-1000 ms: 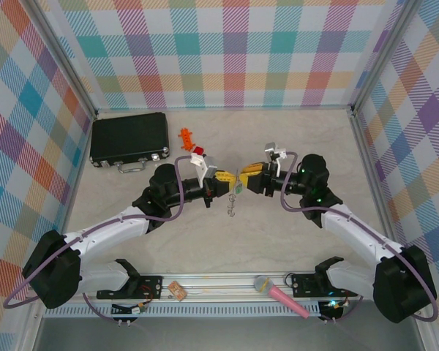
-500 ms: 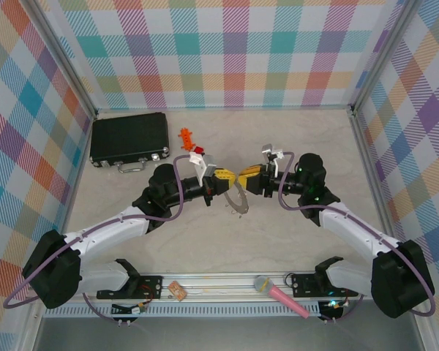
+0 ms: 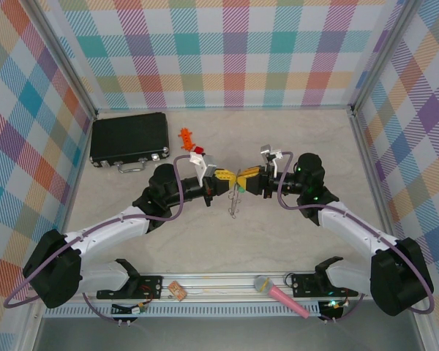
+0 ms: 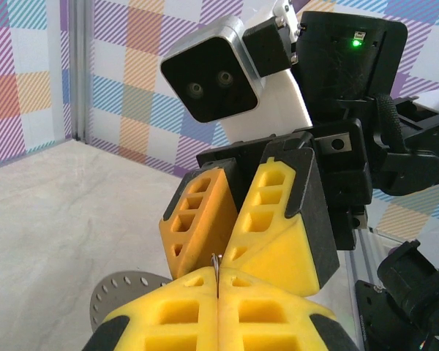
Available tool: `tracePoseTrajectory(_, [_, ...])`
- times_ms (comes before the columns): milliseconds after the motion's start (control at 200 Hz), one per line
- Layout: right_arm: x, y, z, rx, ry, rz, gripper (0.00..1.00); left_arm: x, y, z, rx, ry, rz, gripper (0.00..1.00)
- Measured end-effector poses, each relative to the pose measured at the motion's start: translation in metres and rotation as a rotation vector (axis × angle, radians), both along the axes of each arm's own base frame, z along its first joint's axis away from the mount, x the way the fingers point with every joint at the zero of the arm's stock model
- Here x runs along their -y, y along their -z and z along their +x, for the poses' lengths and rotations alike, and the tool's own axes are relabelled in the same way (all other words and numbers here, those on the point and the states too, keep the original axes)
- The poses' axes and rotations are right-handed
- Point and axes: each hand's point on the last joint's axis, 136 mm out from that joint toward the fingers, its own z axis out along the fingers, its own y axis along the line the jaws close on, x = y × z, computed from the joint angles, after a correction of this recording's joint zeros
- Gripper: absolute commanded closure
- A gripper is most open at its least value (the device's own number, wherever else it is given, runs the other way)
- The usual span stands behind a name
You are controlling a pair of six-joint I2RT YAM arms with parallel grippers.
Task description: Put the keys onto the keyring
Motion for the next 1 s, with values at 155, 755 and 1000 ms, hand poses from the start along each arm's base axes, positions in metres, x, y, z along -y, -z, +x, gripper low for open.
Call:
tracePoseTrajectory(155, [0.0, -0.002, 0.0, 0.008, -0.002, 0.006, 0.86, 0.001, 0.002, 0.0, -0.013, 0.008, 0.002, 1.0])
tracePoseTrajectory(755, [0.005, 0.012, -0.005, 0.045, 0.022, -0.078, 1.0, -0.001, 0.013, 0.001, -0.067, -0.007, 0.038, 0.76])
tracePoseTrajectory(1000, [0.013, 0.043, 0.002, 0.057, 0.081, -0.221, 1.0, -0.009, 0.007, 0.003, -0.094, -0.053, 0.133, 0.75])
